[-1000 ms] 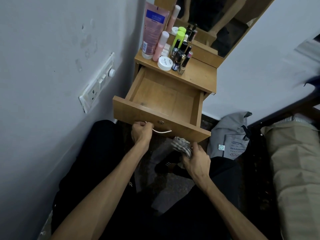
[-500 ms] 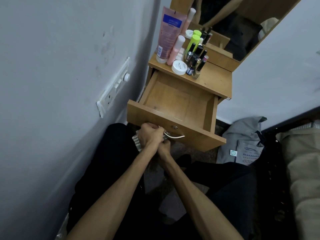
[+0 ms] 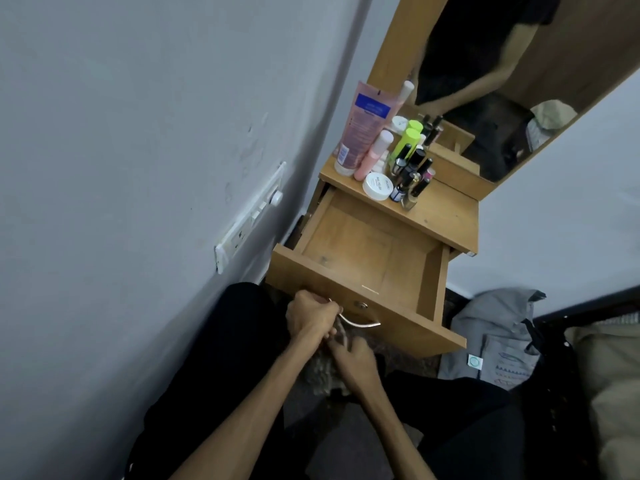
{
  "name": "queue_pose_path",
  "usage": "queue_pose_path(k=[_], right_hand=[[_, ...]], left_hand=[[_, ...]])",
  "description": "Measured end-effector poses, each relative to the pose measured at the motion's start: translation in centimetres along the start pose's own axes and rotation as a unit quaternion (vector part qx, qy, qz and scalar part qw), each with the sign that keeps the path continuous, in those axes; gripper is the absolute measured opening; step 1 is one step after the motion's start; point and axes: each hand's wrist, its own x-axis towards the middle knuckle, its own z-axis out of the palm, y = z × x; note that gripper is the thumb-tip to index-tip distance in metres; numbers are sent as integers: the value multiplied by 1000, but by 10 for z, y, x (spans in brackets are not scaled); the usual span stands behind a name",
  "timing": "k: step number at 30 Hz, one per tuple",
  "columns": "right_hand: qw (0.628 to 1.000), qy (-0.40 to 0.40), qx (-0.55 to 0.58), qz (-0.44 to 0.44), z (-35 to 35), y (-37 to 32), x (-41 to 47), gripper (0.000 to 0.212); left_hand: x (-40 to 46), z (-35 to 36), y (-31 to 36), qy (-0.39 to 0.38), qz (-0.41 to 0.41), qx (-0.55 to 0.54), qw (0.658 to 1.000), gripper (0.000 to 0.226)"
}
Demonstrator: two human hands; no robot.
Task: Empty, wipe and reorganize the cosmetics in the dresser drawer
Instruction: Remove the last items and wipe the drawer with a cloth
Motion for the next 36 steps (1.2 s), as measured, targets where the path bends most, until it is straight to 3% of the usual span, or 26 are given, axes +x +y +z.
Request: queue_pose_path(k=[2, 4, 8, 9, 12, 15, 19, 21, 27, 29, 32, 36], right_hand=[[999, 21, -21, -33, -33, -2, -26, 33], [998, 31, -15, -56, -65, -13, -49, 13], [982, 136, -4, -130, -113, -69, -61, 19], [978, 152, -16, -145, -117, -89, -54, 25], [956, 181, -100, -206, -112, -152, -11, 17], [895, 205, -227, -325, -83, -206, 54, 14], [763, 168, -477, -402, -29, -253, 119, 24], [711, 144, -563, -396, -14, -262, 136, 23], [665, 73, -651, -359, -12, -236, 178, 24], [670, 50, -649, -356, -14, -233, 186, 23], [678, 19, -661, -321, -13, -233, 191, 20], [667, 9, -686, -290, -2, -232, 192, 18]], left_hand=[[1, 1, -4, -11, -13, -28, 999, 13], [0, 1, -8, -17, -24, -48, 998, 15], [-3, 2, -19, -28, -25, -55, 998, 19], [-3, 3, -21, -28, -22, -56, 998, 19], [-3, 2, -23, -32, -11, -66, 997, 16], [-4, 1, -22, -36, -5, -66, 997, 16], [-3, 0, -22, -38, -11, -63, 997, 14], [-2, 0, -24, -48, -12, -60, 997, 12], [1, 3, -27, -46, -35, -43, 997, 11], [1, 2, -28, -34, -35, -31, 998, 15], [-7, -9, -27, 49, -8, -38, 998, 21], [-18, -39, -9, 184, 69, -134, 971, 18]])
